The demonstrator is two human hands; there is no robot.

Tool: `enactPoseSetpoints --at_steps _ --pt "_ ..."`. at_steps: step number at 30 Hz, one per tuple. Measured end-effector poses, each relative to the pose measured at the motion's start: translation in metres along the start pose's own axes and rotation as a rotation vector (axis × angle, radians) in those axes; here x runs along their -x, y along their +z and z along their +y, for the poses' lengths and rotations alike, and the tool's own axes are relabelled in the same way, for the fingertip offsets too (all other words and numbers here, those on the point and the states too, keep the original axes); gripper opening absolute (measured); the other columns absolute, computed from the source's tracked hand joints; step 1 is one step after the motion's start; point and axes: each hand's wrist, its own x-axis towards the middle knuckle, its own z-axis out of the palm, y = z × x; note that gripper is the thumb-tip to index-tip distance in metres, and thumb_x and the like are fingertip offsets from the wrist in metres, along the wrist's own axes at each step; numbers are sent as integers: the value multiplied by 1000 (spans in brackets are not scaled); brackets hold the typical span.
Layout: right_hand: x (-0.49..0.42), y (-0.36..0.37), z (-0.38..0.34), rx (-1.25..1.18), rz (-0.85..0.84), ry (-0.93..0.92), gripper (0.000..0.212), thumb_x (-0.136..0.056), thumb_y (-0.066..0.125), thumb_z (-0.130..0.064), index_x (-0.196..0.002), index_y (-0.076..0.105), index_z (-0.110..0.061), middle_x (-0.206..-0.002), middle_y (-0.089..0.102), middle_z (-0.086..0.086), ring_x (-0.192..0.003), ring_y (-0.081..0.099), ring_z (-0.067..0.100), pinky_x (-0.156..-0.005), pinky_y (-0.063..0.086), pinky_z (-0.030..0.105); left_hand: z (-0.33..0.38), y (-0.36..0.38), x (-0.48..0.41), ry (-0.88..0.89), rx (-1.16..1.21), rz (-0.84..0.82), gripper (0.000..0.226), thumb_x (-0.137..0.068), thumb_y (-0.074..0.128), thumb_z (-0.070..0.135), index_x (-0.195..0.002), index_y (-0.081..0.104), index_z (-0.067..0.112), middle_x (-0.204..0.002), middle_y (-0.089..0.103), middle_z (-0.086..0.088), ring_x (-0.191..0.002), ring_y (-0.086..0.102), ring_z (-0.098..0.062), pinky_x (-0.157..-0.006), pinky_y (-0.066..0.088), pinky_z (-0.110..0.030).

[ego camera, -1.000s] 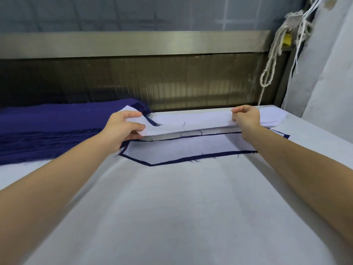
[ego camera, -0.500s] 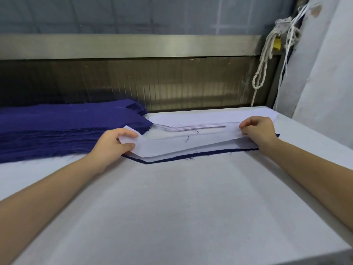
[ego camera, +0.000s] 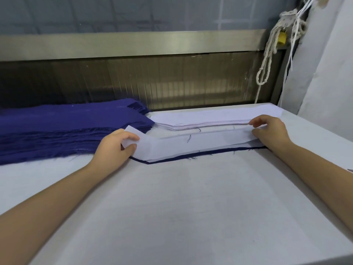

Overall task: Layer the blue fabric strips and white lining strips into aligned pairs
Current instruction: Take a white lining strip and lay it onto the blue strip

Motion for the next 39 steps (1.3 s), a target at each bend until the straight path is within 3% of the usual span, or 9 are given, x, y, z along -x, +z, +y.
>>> enactPoseSetpoints --at_steps 10,16,23,31,34,37,39 --pt "-2 -7 2 -31 60 55 33 -81 44 11 -80 67 -13 -87 61 3 -86 50 16 -77 36 23 0 -2 0 -33 105 57 19 -83 67 7 -99 70 18 -96 60 10 -67 50 13 -64 35 -1" --pt "-3 -9 6 6 50 72 32 -81 44 9 -82 69 -10 -84 61 5 -85 50 19 -77 37 25 -1 1 -1 -26 86 -1 20 -82 68 6 -98 71 18 -97 61 10 -82 51 1 -70 33 0" --pt "-3 -7 8 63 10 49 32 -81 44 8 -78 68 -12 -87 63 7 -87 53 23 -80 40 26 -1 3 0 -12 46 -45 20 -82 68 5 -98 70 18 -95 59 11 -78 49 8 -70 32 0" --pt "-5 -9 9 79 14 53 35 -80 41 13 -79 68 -9 -86 61 7 -85 51 22 -79 37 25 -1 4 -1 -31 34 -65 20 -83 67 9 -100 69 20 -98 58 10 -77 51 -6 -67 33 -7" --pt "-5 -11 10 76 9 42 33 -79 44 14 -78 67 -9 -84 61 7 -83 51 21 -79 36 24 -1 4 -1 -33 32 -70 21 -83 68 10 -100 68 21 -101 57 10 -74 51 -1 -66 35 -3" --pt "-8 -13 12 81 5 50 30 -77 48 13 -79 68 -9 -83 61 7 -80 51 21 -73 39 23 -1 4 -2 -37 28 -69 21 -83 68 10 -101 67 21 -102 57 10 -77 50 -5 -67 35 -3" --pt "-10 -14 15 75 6 76 30 -76 48 12 -79 69 -10 -81 62 6 -77 51 21 -59 41 13 0 4 -2 -34 34 -63 22 -82 68 8 -101 67 20 -103 57 10 -81 49 -7 -67 35 -3"
